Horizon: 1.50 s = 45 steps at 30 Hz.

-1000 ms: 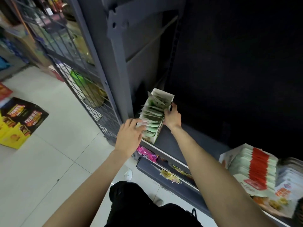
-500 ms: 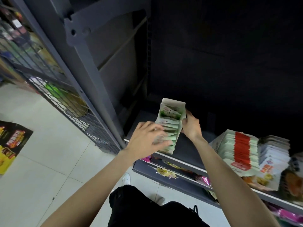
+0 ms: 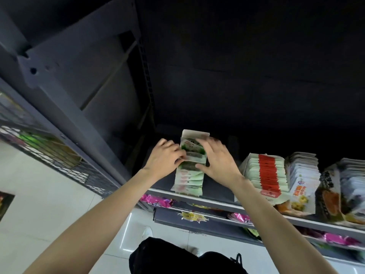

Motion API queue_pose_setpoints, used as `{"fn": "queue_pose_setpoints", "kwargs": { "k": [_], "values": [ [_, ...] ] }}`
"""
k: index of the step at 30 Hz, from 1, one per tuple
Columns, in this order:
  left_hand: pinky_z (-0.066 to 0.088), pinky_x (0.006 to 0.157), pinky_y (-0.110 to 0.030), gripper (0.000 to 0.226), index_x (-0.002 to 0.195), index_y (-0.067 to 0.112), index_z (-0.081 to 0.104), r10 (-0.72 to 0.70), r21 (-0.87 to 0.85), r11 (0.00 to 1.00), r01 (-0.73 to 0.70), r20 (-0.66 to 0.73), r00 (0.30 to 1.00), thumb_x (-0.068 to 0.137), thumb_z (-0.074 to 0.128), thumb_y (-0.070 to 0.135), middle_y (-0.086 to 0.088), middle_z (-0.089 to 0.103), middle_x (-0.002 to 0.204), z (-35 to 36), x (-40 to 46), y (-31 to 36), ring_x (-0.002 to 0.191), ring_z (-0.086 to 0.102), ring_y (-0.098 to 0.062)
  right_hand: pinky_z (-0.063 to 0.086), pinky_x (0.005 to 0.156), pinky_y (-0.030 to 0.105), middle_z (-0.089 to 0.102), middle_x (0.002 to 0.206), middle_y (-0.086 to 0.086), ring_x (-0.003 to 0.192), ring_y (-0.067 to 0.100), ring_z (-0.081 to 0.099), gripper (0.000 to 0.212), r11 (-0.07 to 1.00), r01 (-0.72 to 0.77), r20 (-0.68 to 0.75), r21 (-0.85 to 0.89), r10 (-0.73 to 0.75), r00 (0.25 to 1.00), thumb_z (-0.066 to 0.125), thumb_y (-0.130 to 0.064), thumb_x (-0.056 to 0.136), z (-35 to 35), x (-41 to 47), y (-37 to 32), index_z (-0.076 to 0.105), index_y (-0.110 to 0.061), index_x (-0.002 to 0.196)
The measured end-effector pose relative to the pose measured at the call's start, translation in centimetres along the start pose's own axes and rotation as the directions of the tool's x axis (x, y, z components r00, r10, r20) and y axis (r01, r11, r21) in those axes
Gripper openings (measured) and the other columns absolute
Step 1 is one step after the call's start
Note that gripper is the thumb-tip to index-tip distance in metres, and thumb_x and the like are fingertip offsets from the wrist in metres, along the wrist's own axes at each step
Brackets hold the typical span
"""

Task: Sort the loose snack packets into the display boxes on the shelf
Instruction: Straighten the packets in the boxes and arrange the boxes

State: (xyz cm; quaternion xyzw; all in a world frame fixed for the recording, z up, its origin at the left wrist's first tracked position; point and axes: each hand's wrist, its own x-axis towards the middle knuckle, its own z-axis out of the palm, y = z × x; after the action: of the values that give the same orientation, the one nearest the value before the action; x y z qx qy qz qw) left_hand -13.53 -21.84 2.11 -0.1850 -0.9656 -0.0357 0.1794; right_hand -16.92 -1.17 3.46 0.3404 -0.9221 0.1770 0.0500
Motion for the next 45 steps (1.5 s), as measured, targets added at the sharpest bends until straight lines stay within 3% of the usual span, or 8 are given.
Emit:
{"fn": "queue_pose_setpoints", "kwargs": {
  "k": [5, 14, 20, 24, 31, 35, 39, 45],
  "values": [
    [0.039, 0.071, -0.03, 0.027, 0.089, 0.02, 0.062, -0.046, 0.049, 0.997, 0.051, -0.1, 0.994, 0.074, 0.075, 0.038, 0.004, 0.061, 0.089, -0.7, 0.3, 0.3, 0.081, 0.056, -0.019, 0.048, 0.056, 0.023, 0.059, 0.056, -0.005, 0.044, 0.018, 0.057, 0.046, 0.948, 0.144, -0.056, -0.283, -0.166, 0.984, 0.082, 0.005, 0.043, 1.1, 1.2, -0.5, 0.069, -0.018, 0.081],
    [0.042, 0.098, -0.037, 0.019, 0.085, 0.019, 0.065, 0.012, 0.002, 1.0, -0.012, 0.004, 1.0, 0.07, 0.078, 0.019, 0.002, 0.069, 0.111, 0.0, 1.1, 0.3, 0.105, 0.064, -0.017, 0.048, 0.088, 0.045, 0.054, 0.131, 0.017, 0.12, 0.038, 0.047, 0.009, 0.951, 0.001, -0.119, -0.308, -0.039, 0.992, 0.076, -0.014, 0.074, 1.2, 0.8, -0.3, 0.071, -0.017, 0.081],
    [0.049, 0.057, -0.025, 0.01, 0.078, 0.02, 0.066, -0.125, -0.124, 0.986, 0.112, -0.106, 0.986, 0.076, 0.075, 0.023, 0.003, 0.059, 0.049, -1.2, 4.0, -0.1, 0.043, 0.058, -0.02, 0.052, 0.059, 0.028, 0.064, 0.063, 0.006, 0.065, 0.024, 0.063, 0.024, 0.938, -0.04, -0.154, -0.343, -0.014, 0.988, 0.083, -0.007, 0.056, 0.3, 2.7, 0.4, 0.065, -0.012, 0.071],
    [0.043, 0.05, -0.022, 0.017, 0.083, 0.023, 0.068, -0.207, -0.198, 0.965, 0.17, -0.179, 0.962, 0.087, 0.055, 0.034, 0.005, 0.065, 0.062, -1.6, 5.0, -0.3, 0.056, 0.062, -0.017, 0.046, 0.05, 0.023, 0.055, 0.052, 0.0, 0.053, 0.019, 0.058, 0.035, 0.917, -0.119, -0.241, -0.38, 0.026, 0.97, 0.078, 0.004, 0.047, -0.4, 3.6, 0.4, 0.064, -0.013, 0.074],
    [0.043, 0.078, -0.035, 0.032, 0.106, 0.021, 0.066, -0.132, -0.127, 0.985, 0.115, -0.138, 0.982, 0.079, 0.071, 0.039, 0.002, 0.062, 0.109, -1.7, 2.5, 0.7, 0.093, 0.056, -0.02, 0.05, 0.052, 0.028, 0.066, 0.071, 0.006, 0.063, 0.026, 0.061, 0.041, 0.915, -0.098, -0.159, -0.392, 0.037, 0.987, 0.078, 0.008, 0.044, 1.6, 3.6, 0.5, 0.07, -0.008, 0.081],
    [0.037, 0.086, -0.029, 0.056, 0.112, 0.028, 0.056, 0.089, -0.141, 0.988, -0.07, 0.136, 0.987, 0.073, 0.058, 0.067, 0.008, 0.057, 0.111, -3.0, -0.4, 1.6, 0.099, 0.052, -0.013, 0.042, 0.039, 0.024, 0.065, 0.072, 0.01, 0.055, 0.028, 0.062, 0.046, 0.941, -0.145, -0.075, -0.305, 0.128, 0.989, 0.077, 0.014, 0.04, 1.1, 3.1, 0.0, 0.068, -0.007, 0.08],
    [0.034, 0.094, -0.031, 0.064, 0.125, 0.022, 0.045, 0.058, -0.019, 0.998, -0.056, 0.407, 0.912, 0.076, 0.062, 0.061, 0.003, 0.049, 0.125, -2.0, -0.1, 2.4, 0.111, 0.045, -0.017, 0.051, 0.061, 0.037, 0.061, 0.109, 0.017, 0.076, 0.04, 0.067, 0.036, 0.968, -0.159, 0.053, -0.194, 0.172, 0.984, 0.053, 0.01, 0.082, 1.0, 2.9, 0.4, 0.058, -0.002, 0.116],
    [0.036, 0.092, -0.035, 0.061, 0.125, 0.018, 0.048, 0.127, 0.043, 0.985, -0.166, 0.465, 0.876, 0.075, 0.066, 0.048, -0.003, 0.055, 0.124, -0.5, 0.7, 3.2, 0.112, 0.05, -0.022, 0.048, 0.049, 0.031, 0.066, 0.072, 0.01, 0.056, 0.03, 0.066, 0.037, 0.968, -0.172, -0.034, -0.183, 0.169, 0.985, 0.063, 0.0, 0.084, 1.4, 2.8, 0.9, 0.055, -0.008, 0.12]
  ]
}}
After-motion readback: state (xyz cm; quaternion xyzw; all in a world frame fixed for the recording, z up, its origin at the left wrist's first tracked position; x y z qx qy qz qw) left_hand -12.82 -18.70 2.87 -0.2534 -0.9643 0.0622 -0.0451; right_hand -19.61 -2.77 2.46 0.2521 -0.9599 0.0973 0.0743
